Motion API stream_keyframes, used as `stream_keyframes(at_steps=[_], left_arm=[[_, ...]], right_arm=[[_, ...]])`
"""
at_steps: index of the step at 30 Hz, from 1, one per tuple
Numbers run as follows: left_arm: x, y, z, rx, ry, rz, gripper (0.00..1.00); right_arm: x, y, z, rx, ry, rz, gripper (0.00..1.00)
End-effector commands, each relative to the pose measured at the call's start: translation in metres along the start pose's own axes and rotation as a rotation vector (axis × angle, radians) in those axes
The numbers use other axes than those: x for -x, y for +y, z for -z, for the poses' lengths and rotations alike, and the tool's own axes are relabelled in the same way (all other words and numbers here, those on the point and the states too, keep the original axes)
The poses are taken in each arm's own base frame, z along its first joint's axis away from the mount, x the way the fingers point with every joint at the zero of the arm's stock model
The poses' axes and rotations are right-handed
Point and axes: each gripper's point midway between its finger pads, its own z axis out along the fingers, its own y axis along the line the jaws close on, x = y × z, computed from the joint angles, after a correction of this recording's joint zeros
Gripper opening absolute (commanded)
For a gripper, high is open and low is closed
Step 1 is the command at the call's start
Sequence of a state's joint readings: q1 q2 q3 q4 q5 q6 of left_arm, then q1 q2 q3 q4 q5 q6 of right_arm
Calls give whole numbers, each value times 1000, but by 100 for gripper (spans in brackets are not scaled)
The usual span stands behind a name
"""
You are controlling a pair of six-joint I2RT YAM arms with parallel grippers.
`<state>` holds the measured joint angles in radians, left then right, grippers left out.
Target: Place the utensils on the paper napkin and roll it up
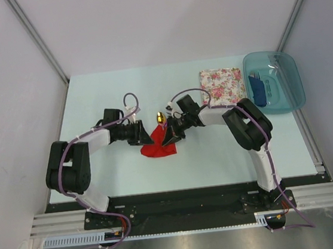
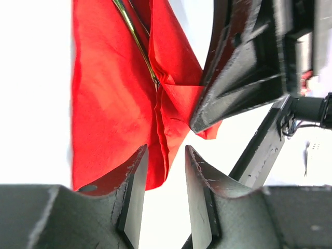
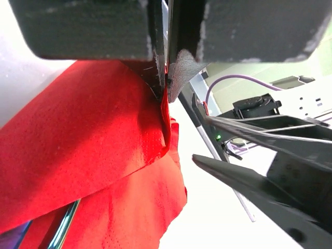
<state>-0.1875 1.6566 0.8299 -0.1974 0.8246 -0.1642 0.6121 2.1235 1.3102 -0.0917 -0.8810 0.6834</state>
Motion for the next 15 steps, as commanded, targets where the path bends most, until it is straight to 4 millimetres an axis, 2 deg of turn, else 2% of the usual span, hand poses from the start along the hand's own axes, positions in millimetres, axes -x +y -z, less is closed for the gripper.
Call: stream_keyframes(at_steps=[1, 7, 15], left_arm=[[0, -6, 19, -27, -32, -1, 41], [8, -14, 25, -54, -85, 17, 43], [23, -10, 18, -64, -129, 64, 43]], right_arm=[[9, 12, -11, 30, -8, 34, 0], [8, 12, -22, 30, 1, 40, 0], [7, 3, -30, 22, 5, 23, 0]])
